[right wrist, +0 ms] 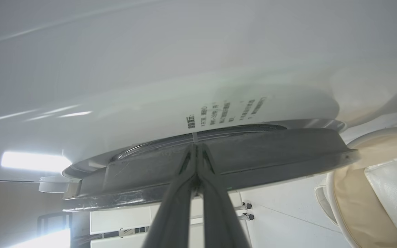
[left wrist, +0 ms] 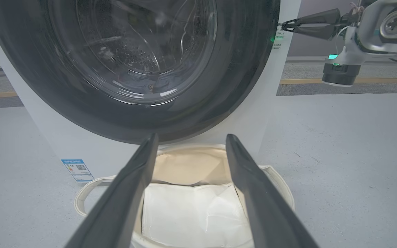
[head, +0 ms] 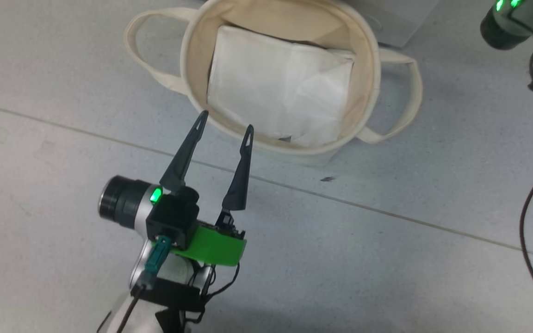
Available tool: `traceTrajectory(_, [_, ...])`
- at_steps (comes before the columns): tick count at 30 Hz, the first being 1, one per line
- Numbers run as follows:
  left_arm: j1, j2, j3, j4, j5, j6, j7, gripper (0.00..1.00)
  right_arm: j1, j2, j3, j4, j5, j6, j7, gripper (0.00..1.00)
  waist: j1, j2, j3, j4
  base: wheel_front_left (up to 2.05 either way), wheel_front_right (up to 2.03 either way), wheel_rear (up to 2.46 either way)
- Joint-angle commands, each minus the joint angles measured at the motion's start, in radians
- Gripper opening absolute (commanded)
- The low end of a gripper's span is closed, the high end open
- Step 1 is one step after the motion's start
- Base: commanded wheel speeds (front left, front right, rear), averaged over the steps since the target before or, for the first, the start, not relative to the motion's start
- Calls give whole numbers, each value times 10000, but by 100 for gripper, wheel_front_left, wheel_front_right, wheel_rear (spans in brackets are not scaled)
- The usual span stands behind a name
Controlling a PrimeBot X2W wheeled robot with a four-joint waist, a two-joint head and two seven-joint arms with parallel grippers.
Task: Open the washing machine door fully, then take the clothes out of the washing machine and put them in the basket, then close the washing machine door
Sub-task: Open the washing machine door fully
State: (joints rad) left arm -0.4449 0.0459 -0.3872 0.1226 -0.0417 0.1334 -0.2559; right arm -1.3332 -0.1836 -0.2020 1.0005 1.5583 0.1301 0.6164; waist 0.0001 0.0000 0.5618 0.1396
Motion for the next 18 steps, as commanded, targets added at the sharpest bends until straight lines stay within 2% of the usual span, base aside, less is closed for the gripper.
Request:
traceTrajectory(1, [-143, 63, 214, -392, -74, 96, -59, 100, -459, 3, 84, -157, 108, 6, 127, 0, -1, 0, 144, 130, 0, 0, 0])
traceTrajectory(7, [-272, 53, 241, -512, -259, 212, -59, 100, -1202, -160, -184, 744, 536, 6, 669, 0, -1, 0, 392, 400, 0, 0, 0])
traceTrajectory(18, [-439, 46, 41, -633, -577, 356, -59, 100, -1877, -192, 31, 1435, 375, 6, 912, 0, -1, 0, 690, 761, 0, 0, 0])
